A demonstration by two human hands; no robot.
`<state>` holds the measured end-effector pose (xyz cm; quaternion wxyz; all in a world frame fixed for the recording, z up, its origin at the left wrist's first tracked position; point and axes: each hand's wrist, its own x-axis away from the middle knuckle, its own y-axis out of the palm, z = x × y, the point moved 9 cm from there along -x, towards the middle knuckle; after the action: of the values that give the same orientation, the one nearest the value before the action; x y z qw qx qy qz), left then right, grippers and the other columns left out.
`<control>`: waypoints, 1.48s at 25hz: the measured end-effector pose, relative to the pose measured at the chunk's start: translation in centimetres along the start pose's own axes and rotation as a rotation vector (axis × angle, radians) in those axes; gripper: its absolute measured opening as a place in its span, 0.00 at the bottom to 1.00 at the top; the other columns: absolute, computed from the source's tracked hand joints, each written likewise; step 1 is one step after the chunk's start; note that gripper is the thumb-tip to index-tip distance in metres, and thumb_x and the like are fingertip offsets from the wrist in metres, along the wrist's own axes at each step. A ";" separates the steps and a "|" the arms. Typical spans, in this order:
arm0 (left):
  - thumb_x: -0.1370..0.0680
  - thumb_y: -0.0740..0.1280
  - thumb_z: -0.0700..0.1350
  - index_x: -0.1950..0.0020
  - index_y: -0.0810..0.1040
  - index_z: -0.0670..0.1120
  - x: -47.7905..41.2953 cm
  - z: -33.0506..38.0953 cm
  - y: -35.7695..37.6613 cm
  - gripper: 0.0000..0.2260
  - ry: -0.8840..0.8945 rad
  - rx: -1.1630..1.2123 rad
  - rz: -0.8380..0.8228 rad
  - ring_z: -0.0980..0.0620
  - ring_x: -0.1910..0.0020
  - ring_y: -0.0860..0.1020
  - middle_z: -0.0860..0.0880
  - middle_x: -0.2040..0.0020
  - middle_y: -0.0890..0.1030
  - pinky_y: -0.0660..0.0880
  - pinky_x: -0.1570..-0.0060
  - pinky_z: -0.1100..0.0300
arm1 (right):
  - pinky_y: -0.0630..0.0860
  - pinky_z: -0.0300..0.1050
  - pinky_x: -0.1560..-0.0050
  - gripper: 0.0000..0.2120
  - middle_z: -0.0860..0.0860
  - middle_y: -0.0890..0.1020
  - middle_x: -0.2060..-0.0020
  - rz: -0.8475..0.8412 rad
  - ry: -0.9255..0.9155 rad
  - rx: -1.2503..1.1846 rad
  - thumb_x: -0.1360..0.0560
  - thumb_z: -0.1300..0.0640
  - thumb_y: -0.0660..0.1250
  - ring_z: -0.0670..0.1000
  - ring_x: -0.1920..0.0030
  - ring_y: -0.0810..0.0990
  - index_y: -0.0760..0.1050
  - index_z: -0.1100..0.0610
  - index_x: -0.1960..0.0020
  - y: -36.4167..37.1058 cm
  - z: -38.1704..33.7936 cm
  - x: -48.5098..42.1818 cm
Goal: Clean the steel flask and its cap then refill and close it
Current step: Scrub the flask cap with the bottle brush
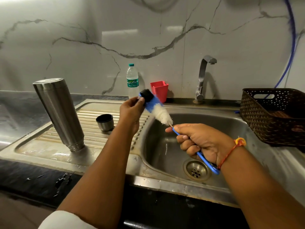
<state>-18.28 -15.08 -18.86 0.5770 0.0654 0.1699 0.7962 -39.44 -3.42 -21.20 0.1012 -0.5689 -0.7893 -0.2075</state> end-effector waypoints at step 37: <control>0.26 0.78 0.40 0.44 0.81 0.44 1.0 1.9 -1.0 0.13 0.136 -0.093 0.143 0.51 0.50 0.86 0.46 0.49 0.86 0.82 0.43 0.53 | 0.69 0.36 0.63 0.23 0.51 0.78 0.43 0.467 -0.454 1.098 0.18 0.60 0.58 0.46 0.58 0.73 0.66 0.43 0.26 -1.6 -4.0 -0.9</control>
<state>-17.12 -13.51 -17.55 0.5082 -0.0038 0.1663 0.8450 -40.97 -6.41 -18.36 0.2510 -0.6210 -0.6378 0.3803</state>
